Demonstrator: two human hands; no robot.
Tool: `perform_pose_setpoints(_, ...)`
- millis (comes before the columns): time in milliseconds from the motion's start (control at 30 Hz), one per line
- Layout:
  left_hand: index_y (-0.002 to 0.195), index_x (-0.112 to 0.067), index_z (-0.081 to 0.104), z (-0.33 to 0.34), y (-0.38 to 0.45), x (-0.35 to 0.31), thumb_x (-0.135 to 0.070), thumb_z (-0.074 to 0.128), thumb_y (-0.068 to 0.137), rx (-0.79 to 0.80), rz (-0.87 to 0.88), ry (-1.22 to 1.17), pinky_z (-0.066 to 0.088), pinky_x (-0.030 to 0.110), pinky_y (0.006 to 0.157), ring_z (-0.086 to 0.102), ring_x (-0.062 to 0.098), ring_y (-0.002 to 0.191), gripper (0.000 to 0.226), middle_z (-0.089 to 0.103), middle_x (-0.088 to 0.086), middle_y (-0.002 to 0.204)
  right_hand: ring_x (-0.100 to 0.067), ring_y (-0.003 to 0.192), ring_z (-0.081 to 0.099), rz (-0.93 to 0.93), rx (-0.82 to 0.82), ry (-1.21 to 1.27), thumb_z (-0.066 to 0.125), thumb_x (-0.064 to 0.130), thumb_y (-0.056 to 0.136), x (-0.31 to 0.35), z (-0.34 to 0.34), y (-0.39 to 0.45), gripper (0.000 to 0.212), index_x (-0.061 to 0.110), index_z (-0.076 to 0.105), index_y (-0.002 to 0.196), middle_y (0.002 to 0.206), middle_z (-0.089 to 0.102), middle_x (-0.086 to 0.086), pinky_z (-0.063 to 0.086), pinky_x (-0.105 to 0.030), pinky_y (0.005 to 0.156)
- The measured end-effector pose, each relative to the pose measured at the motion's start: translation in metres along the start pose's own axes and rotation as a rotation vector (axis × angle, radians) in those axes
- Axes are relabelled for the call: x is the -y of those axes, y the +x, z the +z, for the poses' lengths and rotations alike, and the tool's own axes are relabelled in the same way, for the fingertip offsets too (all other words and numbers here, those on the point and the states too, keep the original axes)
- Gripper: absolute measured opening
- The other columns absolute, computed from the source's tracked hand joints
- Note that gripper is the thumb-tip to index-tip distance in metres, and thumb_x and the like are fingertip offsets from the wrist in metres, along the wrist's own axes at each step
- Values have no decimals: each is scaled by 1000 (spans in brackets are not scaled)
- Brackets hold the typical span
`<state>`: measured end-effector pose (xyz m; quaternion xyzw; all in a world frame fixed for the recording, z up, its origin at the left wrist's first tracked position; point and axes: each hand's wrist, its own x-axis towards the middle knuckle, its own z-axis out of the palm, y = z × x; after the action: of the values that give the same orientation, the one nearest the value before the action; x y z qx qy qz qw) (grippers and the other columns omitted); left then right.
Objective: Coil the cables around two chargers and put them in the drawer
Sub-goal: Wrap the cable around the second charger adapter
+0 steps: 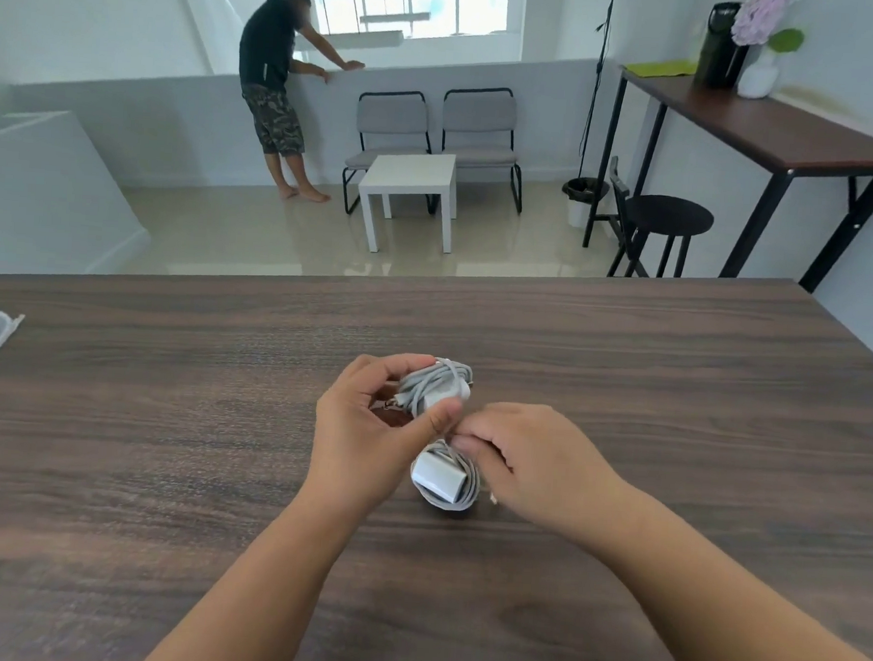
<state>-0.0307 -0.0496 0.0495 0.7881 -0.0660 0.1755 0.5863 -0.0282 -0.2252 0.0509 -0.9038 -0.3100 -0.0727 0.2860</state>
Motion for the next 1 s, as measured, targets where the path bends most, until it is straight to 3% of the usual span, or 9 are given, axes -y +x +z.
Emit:
perform_pose_setpoints(133,106,-29,73,-3,3,-2,-32,84,68,133,85,123,53,18,72,64,11,85,40,60,0,96,-8,78,60,-49,51,-99,33,44,90,-8,-37,6,40,25,68,93,85,65,12,50,-31,70)
perform_pose_setpoints(367,110,-32,72,-12,6,-5,-34,84,71,384,121,191,54,29,77,61,15,85,41,57,1,94,7,71,53,-154,31,-46,54,31,90,-11,-57,18,18,26,70,85,78,60,21,41,-13,66)
perform_pose_setpoints(467,112,-34,70,-14,7,-8,-39,85,70,435,155,205,52,29,77,61,15,85,46,59,-3,93,3,63,52,-150,1,63,67,27,86,-13,-59,23,10,22,73,80,70,59,17,35,-8,60)
perform_pose_setpoints(533,115,-35,66,-16,6,-10,-39,87,65,453,105,123,54,31,80,62,11,86,54,61,-5,96,-2,61,54,-87,37,259,73,24,83,-15,-60,26,6,20,74,79,69,62,12,38,-10,62)
perform_pose_setpoints(633,117,-35,61,-18,4,-14,-29,90,57,457,-38,-162,55,42,82,62,22,90,67,60,5,101,-12,65,60,3,94,592,68,21,84,-16,-55,30,11,11,73,83,74,69,-2,47,-21,66)
perform_pose_setpoints(733,116,-23,59,-15,3,-14,-16,88,56,444,-69,-339,57,33,76,63,20,88,67,65,-2,95,-1,54,53,73,78,848,59,14,88,-18,-43,29,17,1,70,87,65,66,3,41,-12,53)
perform_pose_setpoints(833,108,-19,64,-11,0,-10,-22,94,52,391,-120,-493,55,27,73,65,16,87,63,67,0,94,-9,67,64,185,-7,1093,60,15,84,-16,-28,27,20,-1,70,91,77,73,-3,50,-17,59)
perform_pose_setpoints(933,100,-22,71,-7,1,-5,-31,96,48,307,-185,-662,56,29,76,64,20,89,59,69,8,98,-3,48,50,374,-127,1157,63,6,86,-16,-6,24,11,0,71,91,61,63,-2,38,-12,45)
perform_pose_setpoints(1000,99,-20,72,-2,3,-3,-26,96,48,216,-203,-711,56,26,76,66,18,89,56,71,6,98,-2,45,39,409,-172,1009,65,10,88,-17,5,19,11,12,75,83,53,53,4,32,-13,45)
